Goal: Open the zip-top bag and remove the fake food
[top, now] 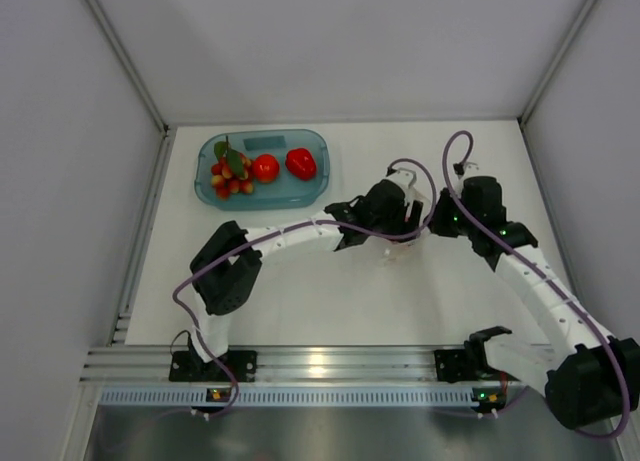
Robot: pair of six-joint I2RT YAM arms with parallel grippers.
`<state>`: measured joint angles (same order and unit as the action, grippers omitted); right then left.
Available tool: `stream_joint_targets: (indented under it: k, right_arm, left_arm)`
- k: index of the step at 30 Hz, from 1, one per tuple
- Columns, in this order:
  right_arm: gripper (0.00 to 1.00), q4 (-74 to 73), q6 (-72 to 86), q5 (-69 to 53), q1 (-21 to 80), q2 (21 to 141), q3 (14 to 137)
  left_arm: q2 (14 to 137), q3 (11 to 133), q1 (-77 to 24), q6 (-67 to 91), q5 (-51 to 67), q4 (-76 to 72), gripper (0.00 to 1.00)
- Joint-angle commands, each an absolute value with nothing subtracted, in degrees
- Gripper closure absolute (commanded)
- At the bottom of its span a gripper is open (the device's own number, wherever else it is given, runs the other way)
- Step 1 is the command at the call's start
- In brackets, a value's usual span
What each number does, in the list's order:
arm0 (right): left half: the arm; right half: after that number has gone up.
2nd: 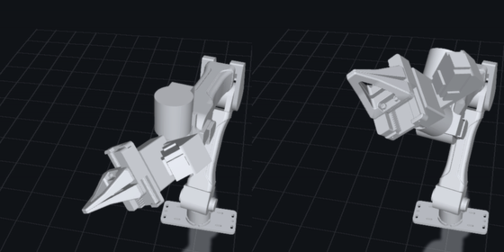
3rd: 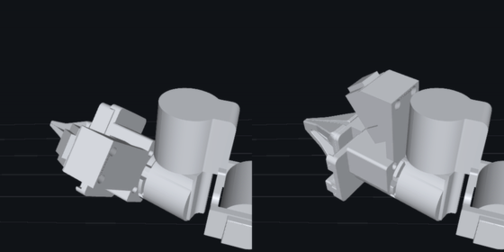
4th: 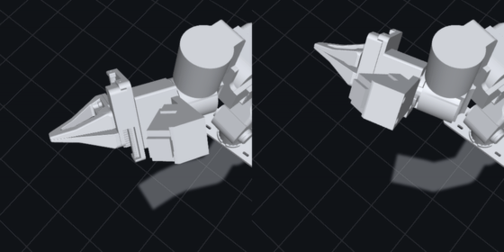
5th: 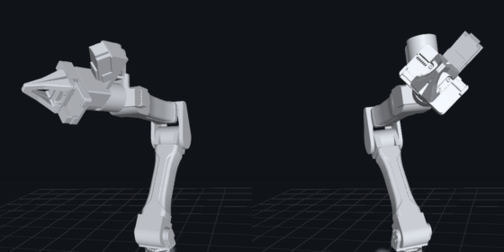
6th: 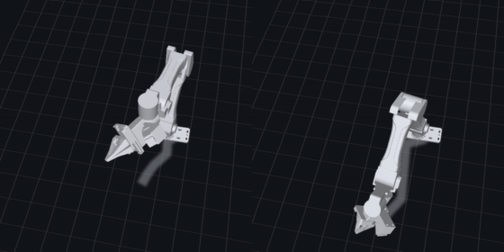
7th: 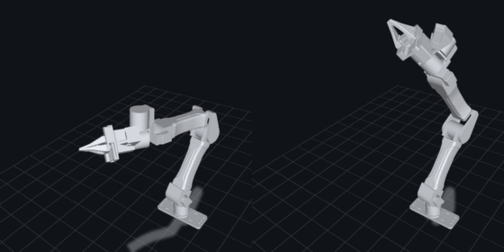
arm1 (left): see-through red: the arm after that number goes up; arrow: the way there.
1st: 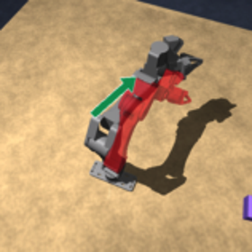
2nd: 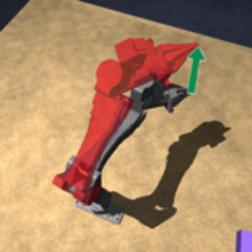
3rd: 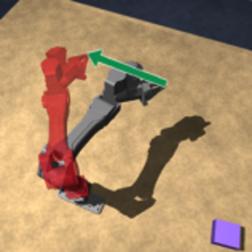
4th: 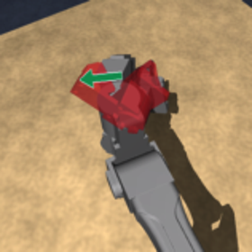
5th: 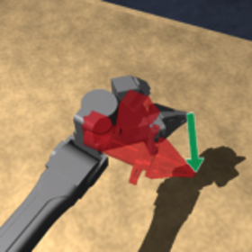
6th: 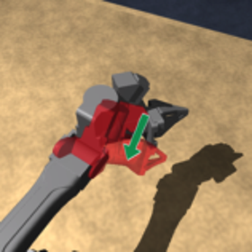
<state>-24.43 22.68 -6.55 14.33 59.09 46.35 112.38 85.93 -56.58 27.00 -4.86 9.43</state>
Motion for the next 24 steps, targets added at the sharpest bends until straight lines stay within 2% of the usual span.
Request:
stream_joint_targets:
  k: [1,7,18,24]
  right_arm:
    - [1.00,-25.1,20.6,-3.7,13.4,59.9,50.7]
    - [1.00,-25.5,20.1,-3.0,13.6,61.8,52.1]
    - [1.00,-21.8,21.6,-2.5,15.6,63.6,47.4]
    - [1.00,-18.3,24.6,-2.8,15.6,64.0,45.5]
  left_arm:
    - [106.9,85.3,-57.0,25.1,-0.6,4.7,1.00]
    - [102.6,83.8,-57.7,24.3,-1.4,4.7,1.00]
    - [98.0,84.6,-57.7,23.5,-5.2,3.3,1.00]
    - [96.1,81.2,-57.7,29.4,-3.1,-4.5,1.00]
